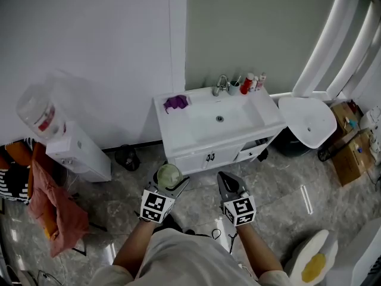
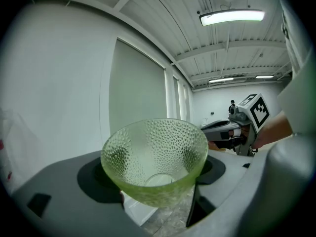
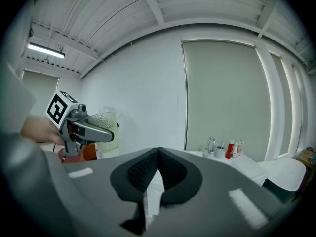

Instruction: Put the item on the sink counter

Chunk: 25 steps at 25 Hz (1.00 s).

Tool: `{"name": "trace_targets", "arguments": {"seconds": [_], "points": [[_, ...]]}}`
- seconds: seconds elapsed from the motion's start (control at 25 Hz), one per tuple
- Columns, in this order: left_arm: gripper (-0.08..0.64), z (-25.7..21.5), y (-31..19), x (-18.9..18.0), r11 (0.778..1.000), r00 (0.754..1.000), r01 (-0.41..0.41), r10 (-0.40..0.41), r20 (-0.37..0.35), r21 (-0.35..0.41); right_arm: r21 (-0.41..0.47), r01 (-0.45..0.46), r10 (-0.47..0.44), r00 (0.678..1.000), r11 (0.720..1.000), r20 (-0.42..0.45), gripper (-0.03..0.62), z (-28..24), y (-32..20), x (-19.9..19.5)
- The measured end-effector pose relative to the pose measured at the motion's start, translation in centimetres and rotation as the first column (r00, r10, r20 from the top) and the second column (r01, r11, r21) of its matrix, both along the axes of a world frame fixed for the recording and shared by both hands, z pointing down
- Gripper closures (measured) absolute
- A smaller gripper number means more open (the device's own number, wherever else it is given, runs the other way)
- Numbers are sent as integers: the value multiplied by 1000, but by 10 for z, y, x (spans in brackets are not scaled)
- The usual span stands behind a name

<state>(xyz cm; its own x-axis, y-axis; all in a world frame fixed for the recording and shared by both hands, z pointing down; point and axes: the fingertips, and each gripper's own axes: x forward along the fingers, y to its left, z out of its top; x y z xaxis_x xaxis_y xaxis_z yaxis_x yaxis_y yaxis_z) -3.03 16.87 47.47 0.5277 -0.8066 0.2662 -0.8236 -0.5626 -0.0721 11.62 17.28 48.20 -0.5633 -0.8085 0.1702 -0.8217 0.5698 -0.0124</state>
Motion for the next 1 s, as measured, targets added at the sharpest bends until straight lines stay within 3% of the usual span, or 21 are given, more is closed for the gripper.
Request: {"name": "trace_targets", "arguments": {"seconds": [0.36, 1.0], "points": [[163, 13, -35, -6, 1000, 1000, 8, -8, 11, -14, -28, 16, -16, 1000, 999, 9, 581, 20, -35, -11], [163, 31, -190, -38, 997, 999, -44, 46, 28, -56, -70, -41, 41, 999, 997, -1, 581, 27, -181, -42]]}}
